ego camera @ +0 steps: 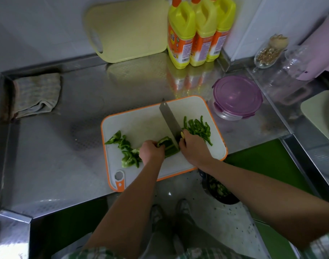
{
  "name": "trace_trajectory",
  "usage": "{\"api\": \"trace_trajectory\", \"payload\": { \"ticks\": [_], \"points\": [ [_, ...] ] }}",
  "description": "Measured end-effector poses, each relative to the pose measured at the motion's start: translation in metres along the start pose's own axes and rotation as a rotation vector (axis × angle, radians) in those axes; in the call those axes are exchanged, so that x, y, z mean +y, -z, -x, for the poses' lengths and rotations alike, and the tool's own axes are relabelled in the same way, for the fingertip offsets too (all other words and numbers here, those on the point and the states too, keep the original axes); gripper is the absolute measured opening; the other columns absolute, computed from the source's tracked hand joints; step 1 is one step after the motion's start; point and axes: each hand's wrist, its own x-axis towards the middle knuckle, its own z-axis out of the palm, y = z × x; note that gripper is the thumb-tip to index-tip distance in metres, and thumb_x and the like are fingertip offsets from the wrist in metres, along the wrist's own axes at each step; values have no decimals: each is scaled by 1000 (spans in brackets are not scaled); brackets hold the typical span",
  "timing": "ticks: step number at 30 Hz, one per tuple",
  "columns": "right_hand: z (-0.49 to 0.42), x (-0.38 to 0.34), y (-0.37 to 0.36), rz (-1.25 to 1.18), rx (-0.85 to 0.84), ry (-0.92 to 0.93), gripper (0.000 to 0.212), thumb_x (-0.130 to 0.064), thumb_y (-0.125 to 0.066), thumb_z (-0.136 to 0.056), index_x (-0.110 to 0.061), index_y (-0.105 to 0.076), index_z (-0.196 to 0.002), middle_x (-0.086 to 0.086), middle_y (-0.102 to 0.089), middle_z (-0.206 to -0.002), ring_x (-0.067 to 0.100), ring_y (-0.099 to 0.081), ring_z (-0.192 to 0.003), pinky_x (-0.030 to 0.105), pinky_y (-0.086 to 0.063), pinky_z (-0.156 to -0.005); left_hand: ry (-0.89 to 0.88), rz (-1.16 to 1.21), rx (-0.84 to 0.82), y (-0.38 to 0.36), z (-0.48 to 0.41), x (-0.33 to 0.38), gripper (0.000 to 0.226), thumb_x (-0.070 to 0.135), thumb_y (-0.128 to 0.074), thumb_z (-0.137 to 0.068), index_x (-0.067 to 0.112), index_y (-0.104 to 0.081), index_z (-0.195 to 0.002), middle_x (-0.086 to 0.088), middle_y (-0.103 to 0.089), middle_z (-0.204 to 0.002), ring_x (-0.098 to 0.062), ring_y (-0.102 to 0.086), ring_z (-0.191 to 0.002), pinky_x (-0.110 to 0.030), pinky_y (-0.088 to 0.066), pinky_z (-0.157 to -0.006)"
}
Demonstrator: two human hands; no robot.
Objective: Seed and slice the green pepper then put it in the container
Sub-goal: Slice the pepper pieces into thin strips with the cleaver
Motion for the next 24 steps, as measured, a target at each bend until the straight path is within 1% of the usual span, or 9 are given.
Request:
{"api": "trace_trajectory", "payload": {
  "ticks": [3,6,8,12,14,17,18,21,24],
  "points": [
    [3,-1,5,-10,-52,-3,13,-16,-44,-98,-11,-42,-86,-2,-41,-59,14,-41,-49,31,-32,-48,25,18,3,-1,-1,3,19,29,-68,-86,11,-72,-86,-11,-73,-83,-26,-68,-83,-32,-55,-71],
    [8,-4,6,-5,-114,-19,15,-15,-44,-98,-13,-39,-84,-1,-41,-60,12,-41,-52,27,-29,-46,22,15,6,-3,-1,5,19,27,-68,-86,14,-66,-72,-12,-73,-79,-27,-69,-81,-35,-57,-73],
    [9,-6,6,-11,-130,-36,15,-15,-44,-98,-13,-39,-84,-1,-41,-61,11,-41,-53,25,-27,-46,21,6,7,-3,-1,5,19,26,-68,-86,15,-64,-71,-12,-73,-80,-27,-69,-81,-36,-58,-73],
    [10,-8,2,24,-171,-55,13,-17,-43,-98,-13,-39,-86,-2,-40,-64,14,-43,-57,28,-28,-49,9,-1,3,-4,-1,4,16,26,-67,-86,11,-72,-82,-13,-74,-81,-29,-69,-81,-39,-58,-75],
    [11,-7,-2,42,-171,-70,12,-17,-42,-98,-13,-39,-87,-2,-40,-65,17,-45,-60,27,-27,-48,2,-9,-3,-5,-2,3,17,26,-67,-86,10,-73,-88,-13,-74,-83,-29,-69,-83,-38,-58,-75],
    [13,-5,-10,59,-151,-58,11,-17,-41,-98,-13,-39,-88,-2,-41,-65,21,-48,-64,29,-33,-54,-9,-24,-10,-6,-2,3,19,26,-65,-88,9,-73,-95,-11,-74,-87,-27,-68,-86,-34,-56,-74],
    [13,-4,-12,62,-143,-54,10,-17,-41,-98,-13,-38,-89,-2,-40,-65,20,-48,-62,30,-33,-54,-14,-34,-13,-6,-2,2,20,25,-65,-88,9,-72,-97,-11,-73,-89,-27,-67,-87,-32,-55,-73],
    [9,-6,-18,76,-122,-46,6,-17,-40,-98,-12,-41,-98,-3,-40,-63,17,-43,-55,28,-26,-46,-45,-49,-8,-5,0,0,22,24,-63,-90,10,-69,-106,-10,-72,-98,-28,-66,-93,-30,-49,-72],
    [1,-7,-18,116,-81,-16,16,-19,-39,-100,-7,-47,-106,1,-47,-67,19,-46,-57,28,-27,-45,-98,-51,30,-2,2,-2,24,24,-63,-91,10,-65,-111,-9,-71,-103,-29,-64,-98,-31,-47,-75]
  ]
}}
